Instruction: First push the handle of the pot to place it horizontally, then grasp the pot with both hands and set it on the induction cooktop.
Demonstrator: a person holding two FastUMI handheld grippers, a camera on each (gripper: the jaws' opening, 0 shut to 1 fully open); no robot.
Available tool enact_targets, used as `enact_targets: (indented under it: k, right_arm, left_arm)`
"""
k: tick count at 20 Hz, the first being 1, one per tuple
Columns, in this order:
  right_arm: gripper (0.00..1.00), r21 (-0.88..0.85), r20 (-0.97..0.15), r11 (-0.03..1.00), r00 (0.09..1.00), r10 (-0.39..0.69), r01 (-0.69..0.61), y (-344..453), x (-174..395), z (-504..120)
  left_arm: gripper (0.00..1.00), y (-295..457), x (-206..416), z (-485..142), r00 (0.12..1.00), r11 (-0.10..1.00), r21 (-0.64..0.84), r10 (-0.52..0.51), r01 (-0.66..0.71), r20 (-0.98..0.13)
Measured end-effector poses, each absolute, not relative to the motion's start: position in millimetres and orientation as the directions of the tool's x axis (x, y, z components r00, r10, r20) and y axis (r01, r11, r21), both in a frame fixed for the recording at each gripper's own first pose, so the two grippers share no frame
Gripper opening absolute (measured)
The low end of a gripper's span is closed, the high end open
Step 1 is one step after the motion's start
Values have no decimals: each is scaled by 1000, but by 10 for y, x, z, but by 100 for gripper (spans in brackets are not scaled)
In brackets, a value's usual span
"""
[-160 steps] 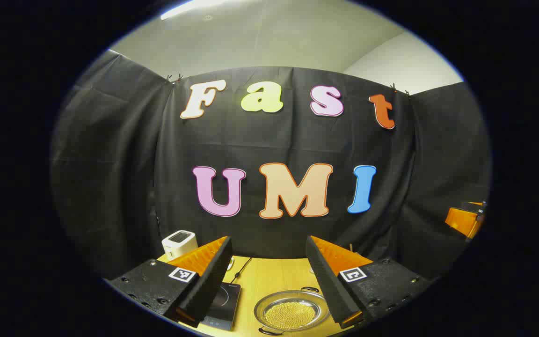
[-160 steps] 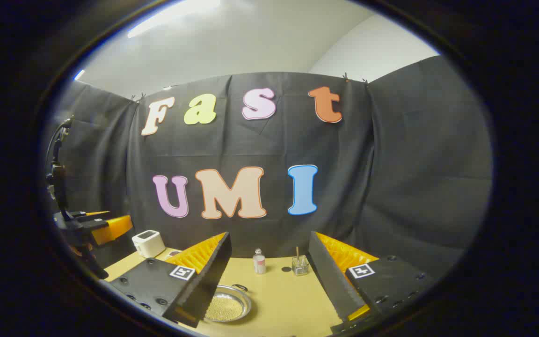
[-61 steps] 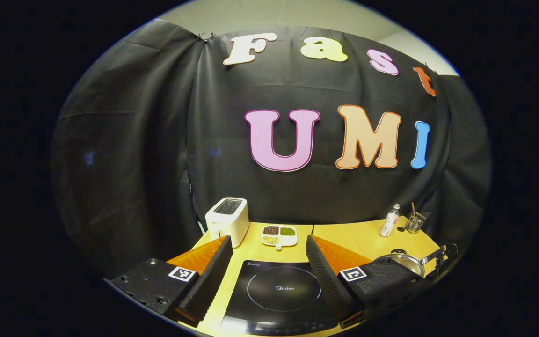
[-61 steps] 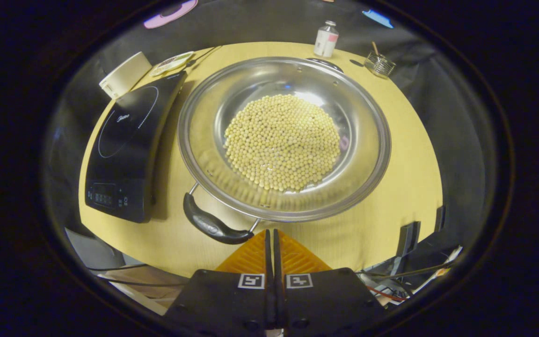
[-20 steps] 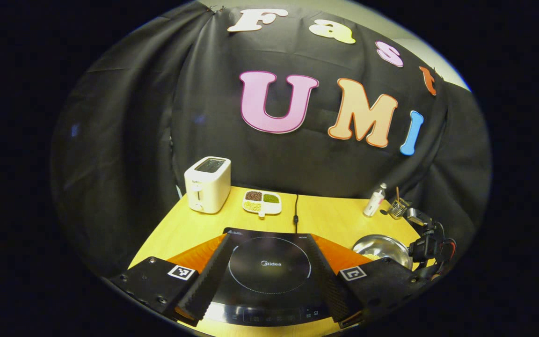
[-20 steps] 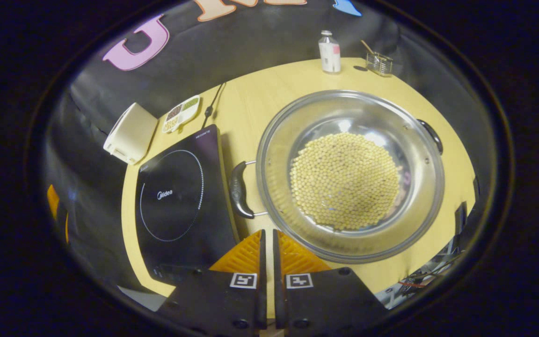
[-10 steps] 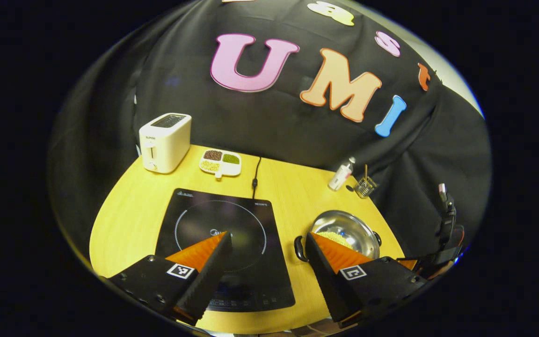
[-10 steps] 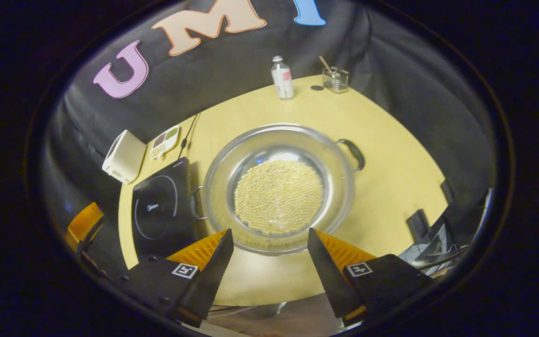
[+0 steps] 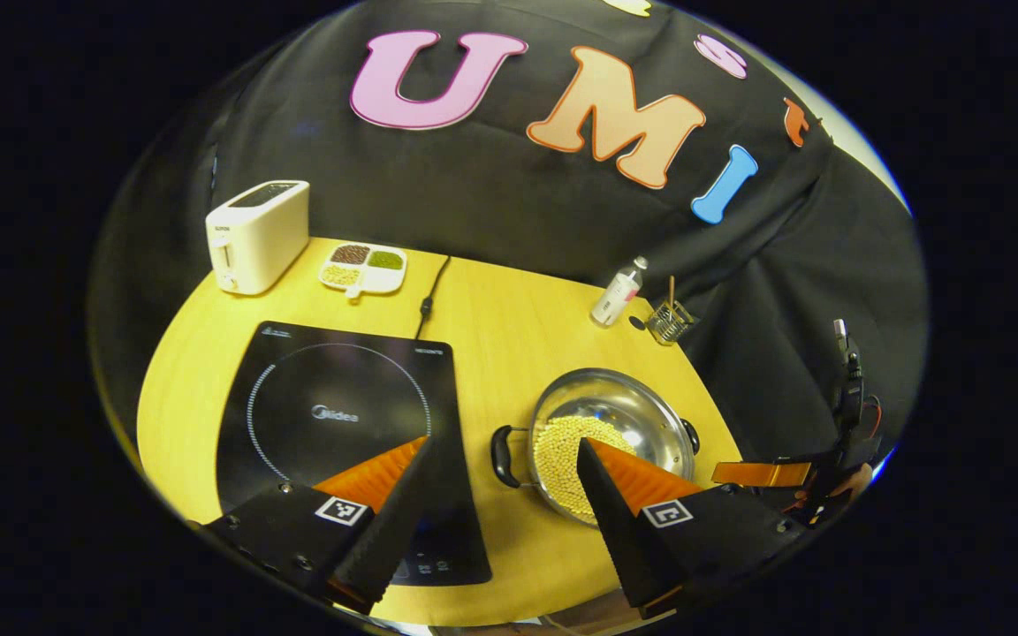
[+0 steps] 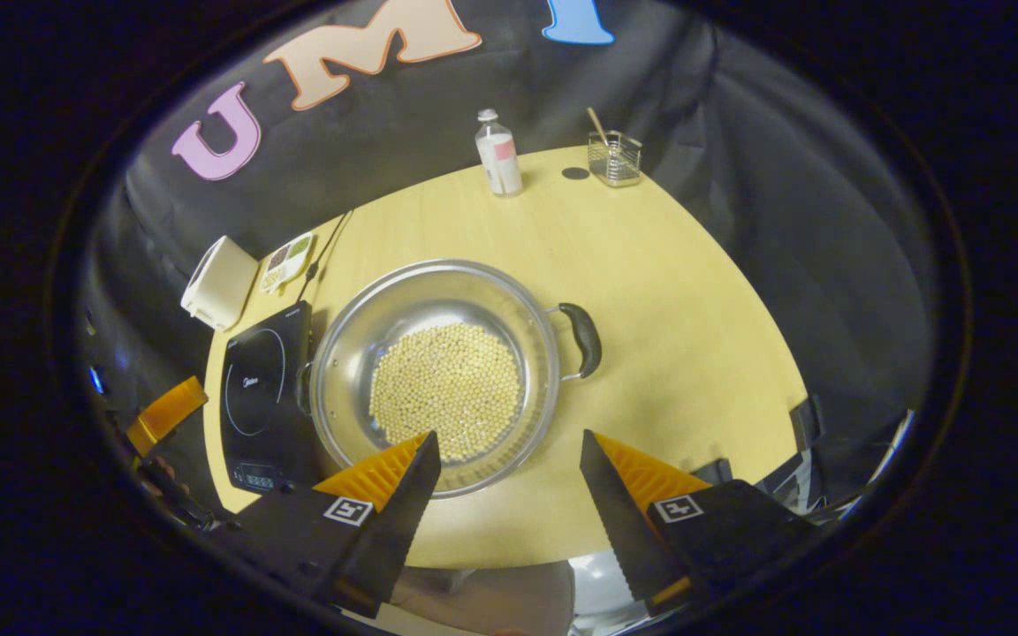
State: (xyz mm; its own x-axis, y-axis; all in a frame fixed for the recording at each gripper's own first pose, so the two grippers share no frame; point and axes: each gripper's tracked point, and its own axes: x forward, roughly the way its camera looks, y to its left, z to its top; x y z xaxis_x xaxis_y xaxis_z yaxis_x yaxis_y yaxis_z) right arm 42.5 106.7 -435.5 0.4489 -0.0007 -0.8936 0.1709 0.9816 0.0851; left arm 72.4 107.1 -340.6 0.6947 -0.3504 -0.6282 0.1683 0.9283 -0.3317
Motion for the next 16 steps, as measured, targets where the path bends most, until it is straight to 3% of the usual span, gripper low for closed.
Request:
enact_targets:
  k: [4, 6, 10, 11, 12, 16]
  right_arm:
    - [96, 112, -914, 987, 403, 56, 117, 765, 673, -4518]
    - [99, 131, -922, 987, 376, 88, 91, 651, 780, -4589]
    - [95, 157, -938, 986, 321, 132, 53, 451, 997, -4817]
    - [99, 166, -942, 985, 302, 143, 50, 428, 1031, -4874]
    - [94, 179, -945, 983, 287, 159, 44, 413, 1072, -4919]
    - [92, 222, -948, 975, 235, 212, 16, 450, 1161, -5080]
  left_arm:
    - [97, 809, 828, -3710, 634, 926, -345, -359, 153, -684]
    - [98, 784, 888, -3908, 602, 943, -304, -321, 134, -731]
    - [98, 712, 942, -4241, 534, 960, -266, -273, 92, -800]
    - [98, 715, 954, -4287, 518, 963, -256, -260, 80, -815]
    - [98, 704, 984, -4346, 507, 967, -244, -248, 75, -826]
    - [98, 643, 1038, -4517, 450, 971, -231, -231, 55, -863]
